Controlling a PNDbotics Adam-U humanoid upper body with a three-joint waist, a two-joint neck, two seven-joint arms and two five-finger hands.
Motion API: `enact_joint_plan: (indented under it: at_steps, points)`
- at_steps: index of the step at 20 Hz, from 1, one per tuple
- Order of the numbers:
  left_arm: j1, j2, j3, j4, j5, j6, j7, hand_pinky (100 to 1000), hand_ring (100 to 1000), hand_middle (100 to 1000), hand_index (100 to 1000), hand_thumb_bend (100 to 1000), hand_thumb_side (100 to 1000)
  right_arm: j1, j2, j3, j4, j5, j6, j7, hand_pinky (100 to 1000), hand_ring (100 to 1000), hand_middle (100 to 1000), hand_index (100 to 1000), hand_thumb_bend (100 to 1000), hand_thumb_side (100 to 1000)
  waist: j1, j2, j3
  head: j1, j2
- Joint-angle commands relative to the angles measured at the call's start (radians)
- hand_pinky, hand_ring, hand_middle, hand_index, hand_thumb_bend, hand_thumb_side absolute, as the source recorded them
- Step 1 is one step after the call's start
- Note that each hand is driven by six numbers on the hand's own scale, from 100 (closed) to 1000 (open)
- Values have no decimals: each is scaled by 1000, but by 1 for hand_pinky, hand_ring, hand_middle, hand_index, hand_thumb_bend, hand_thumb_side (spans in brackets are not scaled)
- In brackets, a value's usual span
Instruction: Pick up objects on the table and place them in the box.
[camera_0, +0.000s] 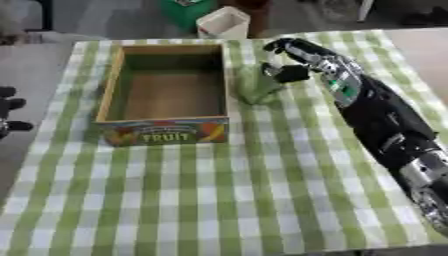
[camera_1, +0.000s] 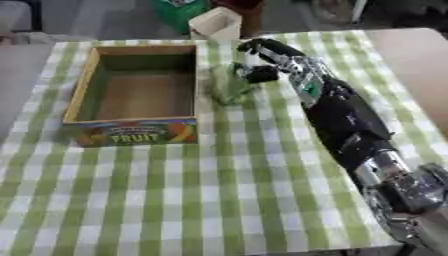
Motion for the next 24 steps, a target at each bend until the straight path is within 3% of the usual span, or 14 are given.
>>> enact_joint_plan:
  at_steps: [1,9,13,15,17,20,24]
  points:
    - [-12,16,1,-13,3,-1,0,600,779,728,715,210,209,-15,-16,7,-45,-34,-4,33,947,918,892,934,100,625,0,-17,0,-2,-15]
    - [-11,15,1,-14,3,0,0,600,779,728,714,212,210,-9,-9,44,-60,16,-11,158,960,945,923,951,199,721,0,-16,-1,-7,-18]
    - [-11,14,2,-14,2,0,0,599,779,728,714,212,211,-2,0,51,-64,96,-16,159,965,955,940,967,271,652,1,-15,0,-10,-19]
    - [-11,14,2,-13,2,0,0,599,779,728,714,213,212,1,3,54,-64,135,-25,159,932,935,924,963,267,542,0,-14,0,-11,-21]
    - [-11,13,2,-13,2,0,0,599,779,728,714,213,212,3,6,54,-60,163,-31,163,869,880,891,947,246,285,0,-14,0,-10,-21]
    - [-11,14,2,-13,2,0,1,599,778,728,714,214,212,3,6,52,-61,196,-27,164,720,725,792,901,103,301,0,-13,0,-11,-23]
    - [-10,13,3,-13,2,0,1,599,778,727,714,212,213,3,3,49,-70,225,-13,123,538,481,610,791,100,261,-1,-13,0,-11,-24]
